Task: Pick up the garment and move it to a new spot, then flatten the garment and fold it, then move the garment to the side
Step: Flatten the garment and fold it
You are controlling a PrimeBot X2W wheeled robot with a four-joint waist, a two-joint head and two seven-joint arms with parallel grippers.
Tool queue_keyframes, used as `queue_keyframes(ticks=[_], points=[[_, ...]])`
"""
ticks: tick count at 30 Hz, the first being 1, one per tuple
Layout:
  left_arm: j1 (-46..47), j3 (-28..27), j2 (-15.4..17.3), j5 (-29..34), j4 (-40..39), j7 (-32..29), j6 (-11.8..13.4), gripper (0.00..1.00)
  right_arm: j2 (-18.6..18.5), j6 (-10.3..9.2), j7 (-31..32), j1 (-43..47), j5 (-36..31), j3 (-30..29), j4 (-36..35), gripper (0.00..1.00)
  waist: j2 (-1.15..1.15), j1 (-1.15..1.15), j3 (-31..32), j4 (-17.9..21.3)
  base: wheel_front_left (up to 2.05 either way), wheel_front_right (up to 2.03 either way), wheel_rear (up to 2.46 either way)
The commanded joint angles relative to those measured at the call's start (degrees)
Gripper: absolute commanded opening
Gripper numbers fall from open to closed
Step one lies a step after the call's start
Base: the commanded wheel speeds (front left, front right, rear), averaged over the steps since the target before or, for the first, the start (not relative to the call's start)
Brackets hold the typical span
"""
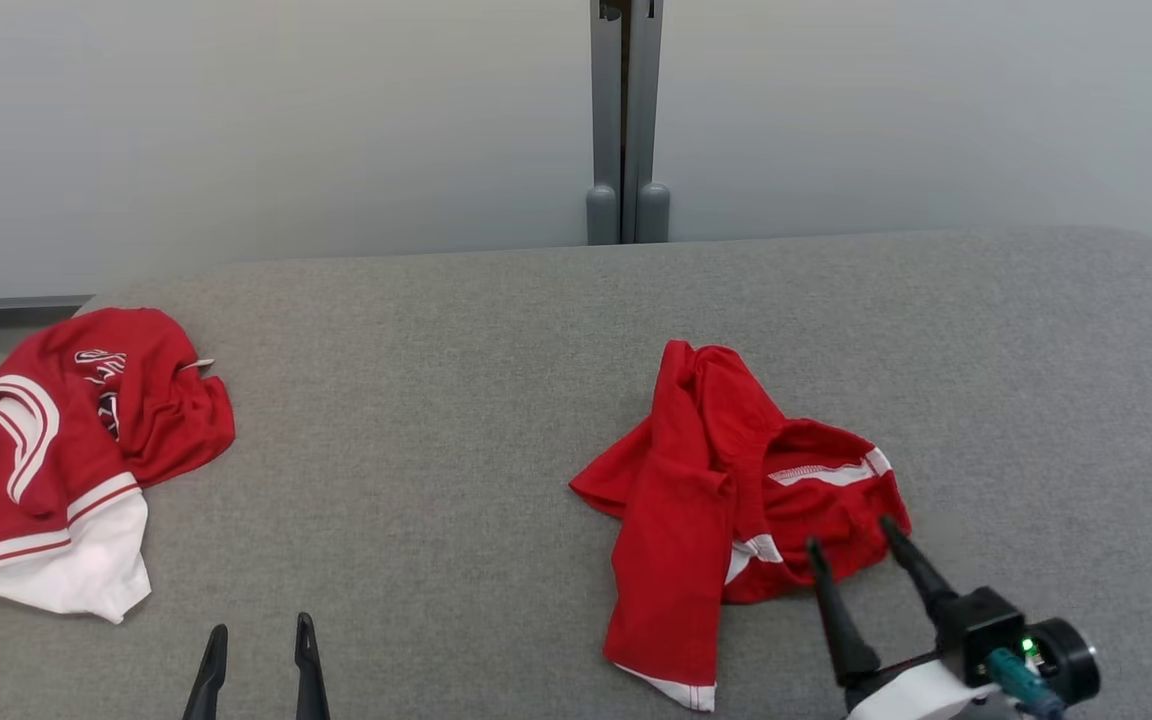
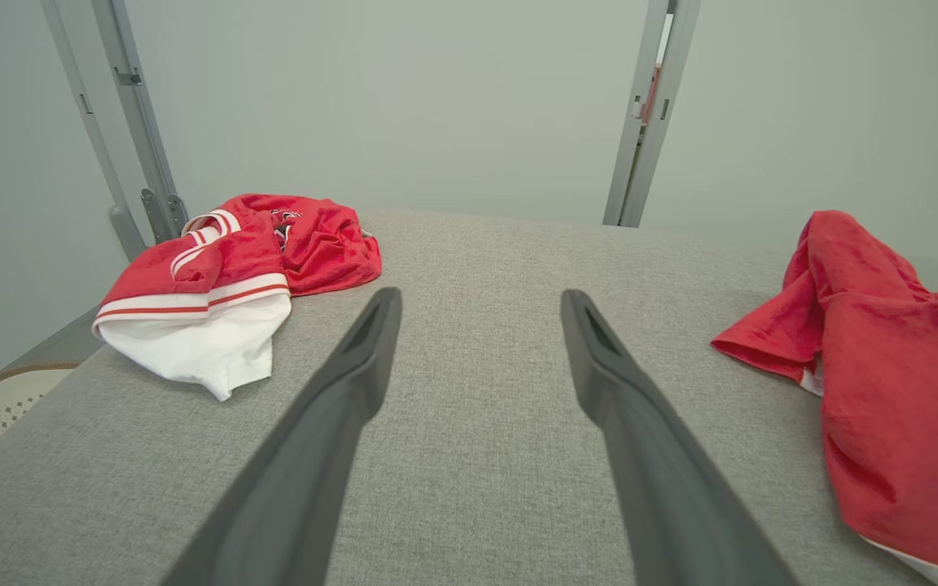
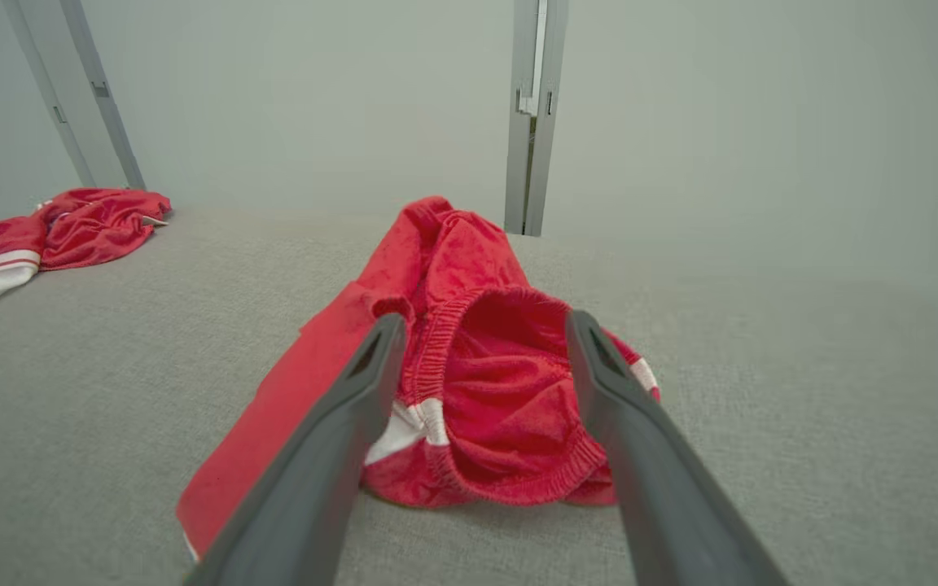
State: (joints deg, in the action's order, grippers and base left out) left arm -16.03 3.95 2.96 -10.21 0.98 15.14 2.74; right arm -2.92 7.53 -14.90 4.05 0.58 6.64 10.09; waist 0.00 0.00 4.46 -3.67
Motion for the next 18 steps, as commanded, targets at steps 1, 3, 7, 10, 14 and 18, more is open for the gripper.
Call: queue_keyframes(ticks=[1,3,7,10,14,18], points=[[0.5,0.0,0.0,-0.1,-0.2,0.0,-0.3,1.0,0.0,-0.07,1.1,-0.4,1.0,2.0,1.3,1.0,0.0,0.0,0.0,-0.2,0.0,0.0,0.0],[0.6,0.2,0.0,-0.3,-0.3,0.0,-0.5,1.0,-0.1,-0.09,4.3,-1.1,2.4,4.5,3.6,1.0,0.0,0.0,-0.1,-0.4,0.0,0.0,0.0],[1.2,1.3,0.0,-0.9,-0.7,0.0,-0.5,1.0,-0.1,-0.09,12.0,-2.3,4.0,9.8,7.6,1.0,0.0,0.0,-0.6,-1.3,0.0,0.0,0.0],[1.6,2.3,0.0,-1.0,-0.9,0.0,-0.3,1.0,-0.1,-0.09,17.7,-3.5,5.1,11.5,10.3,1.0,0.0,0.0,-1.1,-2.1,0.0,0.0,0.0],[2.2,3.0,0.0,-1.3,-1.2,0.0,0.0,1.0,-0.1,-0.09,22.4,-4.7,6.6,11.6,12.4,1.0,0.0,0.0,-1.8,-3.2,0.0,0.0,0.0],[2.4,3.1,0.0,-1.5,-1.3,0.0,-0.1,1.0,-0.1,-0.09,24.3,-5.8,8.1,12.1,13.7,1.0,0.0,0.0,-2.3,-3.9,0.0,0.0,0.0]])
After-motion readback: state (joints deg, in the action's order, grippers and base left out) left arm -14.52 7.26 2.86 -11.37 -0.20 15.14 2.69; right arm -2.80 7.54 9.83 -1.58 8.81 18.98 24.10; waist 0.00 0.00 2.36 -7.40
